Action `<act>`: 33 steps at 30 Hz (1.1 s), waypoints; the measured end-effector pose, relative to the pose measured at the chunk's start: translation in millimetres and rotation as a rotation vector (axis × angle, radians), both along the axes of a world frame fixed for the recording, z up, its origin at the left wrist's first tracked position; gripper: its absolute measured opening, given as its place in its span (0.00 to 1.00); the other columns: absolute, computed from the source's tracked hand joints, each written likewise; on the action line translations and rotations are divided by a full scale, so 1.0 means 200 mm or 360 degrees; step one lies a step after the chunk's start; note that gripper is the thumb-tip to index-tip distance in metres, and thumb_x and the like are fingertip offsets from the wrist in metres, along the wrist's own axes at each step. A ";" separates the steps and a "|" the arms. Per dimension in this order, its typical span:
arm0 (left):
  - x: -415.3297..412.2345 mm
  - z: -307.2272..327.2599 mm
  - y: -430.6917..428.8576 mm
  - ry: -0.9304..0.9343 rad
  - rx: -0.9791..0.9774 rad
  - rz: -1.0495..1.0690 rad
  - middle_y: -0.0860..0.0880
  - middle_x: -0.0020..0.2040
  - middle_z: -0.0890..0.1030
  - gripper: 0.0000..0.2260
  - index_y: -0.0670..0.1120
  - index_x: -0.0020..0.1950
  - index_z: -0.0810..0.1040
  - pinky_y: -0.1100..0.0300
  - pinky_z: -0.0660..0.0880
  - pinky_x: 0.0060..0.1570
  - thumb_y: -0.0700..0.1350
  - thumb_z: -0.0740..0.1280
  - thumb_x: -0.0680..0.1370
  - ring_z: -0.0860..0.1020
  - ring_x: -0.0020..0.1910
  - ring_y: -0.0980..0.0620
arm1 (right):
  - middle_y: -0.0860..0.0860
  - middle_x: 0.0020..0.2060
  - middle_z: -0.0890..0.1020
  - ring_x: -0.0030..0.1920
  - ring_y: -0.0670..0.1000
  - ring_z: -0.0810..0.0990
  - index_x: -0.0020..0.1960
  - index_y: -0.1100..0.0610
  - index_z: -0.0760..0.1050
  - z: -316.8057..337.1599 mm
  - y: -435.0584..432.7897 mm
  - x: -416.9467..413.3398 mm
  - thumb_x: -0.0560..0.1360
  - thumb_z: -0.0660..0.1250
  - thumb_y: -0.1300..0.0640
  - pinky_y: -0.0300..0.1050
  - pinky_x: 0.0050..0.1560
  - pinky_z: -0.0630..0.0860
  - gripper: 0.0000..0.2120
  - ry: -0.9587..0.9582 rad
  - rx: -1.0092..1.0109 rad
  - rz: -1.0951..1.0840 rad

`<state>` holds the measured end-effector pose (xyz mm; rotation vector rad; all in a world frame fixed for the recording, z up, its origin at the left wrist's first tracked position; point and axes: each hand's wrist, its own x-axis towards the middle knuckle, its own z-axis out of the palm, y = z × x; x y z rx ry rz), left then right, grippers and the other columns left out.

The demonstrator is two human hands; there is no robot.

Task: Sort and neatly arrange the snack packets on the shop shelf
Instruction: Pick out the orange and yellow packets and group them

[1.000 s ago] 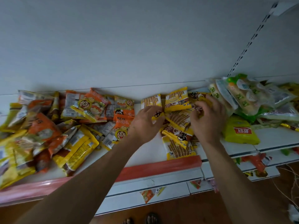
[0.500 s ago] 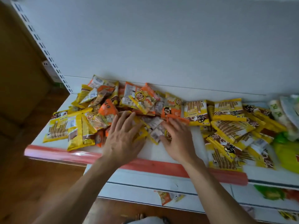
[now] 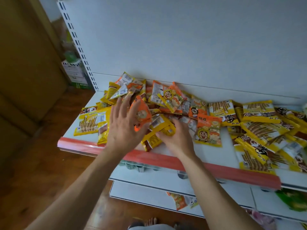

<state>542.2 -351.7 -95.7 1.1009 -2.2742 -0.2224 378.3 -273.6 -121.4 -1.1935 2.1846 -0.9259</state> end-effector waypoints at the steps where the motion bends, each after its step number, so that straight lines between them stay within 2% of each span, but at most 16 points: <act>1: 0.04 -0.02 -0.04 -0.0123 0.0151 0.0059 0.43 0.77 0.63 0.32 0.49 0.77 0.62 0.39 0.55 0.73 0.62 0.64 0.77 0.56 0.77 0.40 | 0.53 0.71 0.66 0.67 0.55 0.72 0.75 0.50 0.62 0.00 -0.02 0.00 0.70 0.74 0.41 0.48 0.61 0.71 0.39 -0.0080 0.0027 -0.0052; 3: 0.07 -0.08 -0.06 -0.0210 0.0288 0.0003 0.43 0.76 0.64 0.37 0.50 0.79 0.57 0.41 0.56 0.73 0.68 0.57 0.76 0.59 0.76 0.42 | 0.53 0.72 0.67 0.68 0.56 0.71 0.75 0.51 0.62 0.00 -0.06 0.01 0.68 0.76 0.42 0.50 0.64 0.71 0.41 -0.0273 0.0092 -0.0134; 5: 0.06 -0.13 -0.04 -0.0164 0.0242 -0.0031 0.43 0.74 0.66 0.36 0.50 0.79 0.57 0.42 0.55 0.73 0.68 0.54 0.75 0.60 0.75 0.43 | 0.53 0.68 0.74 0.65 0.56 0.74 0.72 0.53 0.67 0.00 -0.07 0.01 0.67 0.77 0.43 0.54 0.65 0.72 0.38 -0.0395 0.0150 -0.0159; 7: 0.03 -0.15 -0.02 -0.0093 0.0258 0.0013 0.45 0.75 0.65 0.34 0.52 0.79 0.55 0.43 0.50 0.75 0.65 0.54 0.77 0.58 0.76 0.45 | 0.52 0.60 0.80 0.57 0.54 0.79 0.67 0.54 0.73 0.02 -0.07 0.03 0.67 0.76 0.44 0.53 0.60 0.75 0.32 -0.0450 0.0139 -0.0174; 9: 0.02 -0.17 -0.02 -0.0022 0.0275 0.0031 0.46 0.75 0.64 0.32 0.53 0.79 0.55 0.43 0.47 0.76 0.64 0.52 0.78 0.56 0.77 0.46 | 0.48 0.53 0.80 0.51 0.49 0.79 0.64 0.52 0.74 0.03 -0.06 0.05 0.68 0.76 0.44 0.49 0.54 0.75 0.28 -0.0571 0.0044 -0.0252; 13: 0.02 -0.16 -0.03 0.0190 0.0371 -0.0027 0.47 0.73 0.68 0.28 0.52 0.78 0.60 0.44 0.51 0.75 0.61 0.51 0.80 0.61 0.75 0.48 | 0.49 0.61 0.79 0.60 0.52 0.77 0.67 0.49 0.73 0.03 -0.07 0.09 0.66 0.75 0.39 0.52 0.60 0.75 0.33 -0.0685 -0.0055 -0.0335; 17: -0.01 -0.16 -0.01 0.0348 0.0374 -0.0065 0.46 0.69 0.74 0.23 0.50 0.76 0.66 0.44 0.55 0.74 0.56 0.59 0.82 0.67 0.72 0.47 | 0.48 0.58 0.81 0.57 0.51 0.79 0.66 0.48 0.74 0.02 -0.05 0.12 0.68 0.76 0.46 0.52 0.58 0.77 0.29 -0.0565 -0.0156 -0.0385; 18: -0.01 -0.16 -0.01 0.0422 0.0398 -0.0085 0.47 0.67 0.76 0.23 0.49 0.75 0.67 0.46 0.54 0.74 0.54 0.61 0.82 0.69 0.70 0.48 | 0.45 0.54 0.83 0.53 0.48 0.81 0.62 0.47 0.76 0.02 -0.03 0.11 0.68 0.76 0.48 0.50 0.55 0.78 0.24 -0.0580 -0.0214 -0.0409; 20: -0.03 -0.16 -0.01 0.0552 0.0420 -0.0109 0.49 0.62 0.78 0.22 0.49 0.74 0.68 0.50 0.54 0.75 0.53 0.62 0.81 0.72 0.66 0.50 | 0.40 0.41 0.84 0.43 0.43 0.82 0.48 0.44 0.79 0.04 0.01 0.05 0.68 0.77 0.53 0.44 0.44 0.78 0.12 -0.0628 -0.0350 -0.0478; 22: -0.07 -0.16 -0.02 0.0605 0.0388 -0.0067 0.49 0.63 0.77 0.22 0.48 0.74 0.69 0.47 0.55 0.74 0.52 0.63 0.81 0.72 0.66 0.48 | 0.44 0.37 0.84 0.40 0.48 0.83 0.42 0.47 0.78 0.09 0.06 -0.04 0.67 0.77 0.56 0.44 0.39 0.76 0.09 -0.0652 -0.0472 -0.0544; 25: -0.17 -0.15 0.02 0.0547 0.0246 -0.0125 0.45 0.67 0.75 0.22 0.46 0.73 0.71 0.41 0.56 0.73 0.50 0.66 0.80 0.68 0.71 0.43 | 0.48 0.42 0.84 0.41 0.50 0.82 0.50 0.51 0.79 0.14 0.14 -0.18 0.70 0.75 0.59 0.44 0.39 0.76 0.11 -0.0749 -0.0684 -0.0659; 27: -0.25 -0.15 0.06 0.0383 0.0160 -0.0259 0.45 0.70 0.73 0.22 0.48 0.73 0.70 0.42 0.51 0.75 0.51 0.66 0.80 0.64 0.74 0.43 | 0.47 0.41 0.84 0.39 0.48 0.81 0.51 0.52 0.77 0.15 0.20 -0.26 0.72 0.73 0.61 0.42 0.36 0.77 0.10 -0.0904 -0.0841 -0.0782; 29: -0.32 -0.16 0.10 0.0230 0.0131 -0.0325 0.45 0.71 0.72 0.22 0.48 0.73 0.71 0.42 0.49 0.76 0.51 0.66 0.80 0.63 0.75 0.42 | 0.47 0.41 0.84 0.41 0.49 0.83 0.50 0.51 0.77 0.15 0.26 -0.32 0.74 0.72 0.62 0.43 0.38 0.80 0.08 -0.1054 -0.0913 -0.0910; 31: -0.37 -0.14 0.11 0.0171 0.0107 -0.0399 0.44 0.69 0.74 0.21 0.46 0.70 0.74 0.39 0.53 0.74 0.50 0.67 0.79 0.66 0.72 0.40 | 0.49 0.46 0.84 0.46 0.51 0.84 0.53 0.50 0.77 0.15 0.32 -0.38 0.75 0.72 0.60 0.49 0.44 0.81 0.09 -0.1122 -0.0942 -0.1032; 33: -0.42 -0.13 0.11 0.0118 -0.0005 -0.0576 0.44 0.65 0.78 0.19 0.45 0.66 0.78 0.37 0.59 0.72 0.48 0.70 0.76 0.72 0.68 0.41 | 0.51 0.52 0.84 0.51 0.53 0.83 0.61 0.53 0.76 0.16 0.38 -0.43 0.75 0.72 0.58 0.55 0.50 0.81 0.15 -0.1183 -0.1009 -0.1136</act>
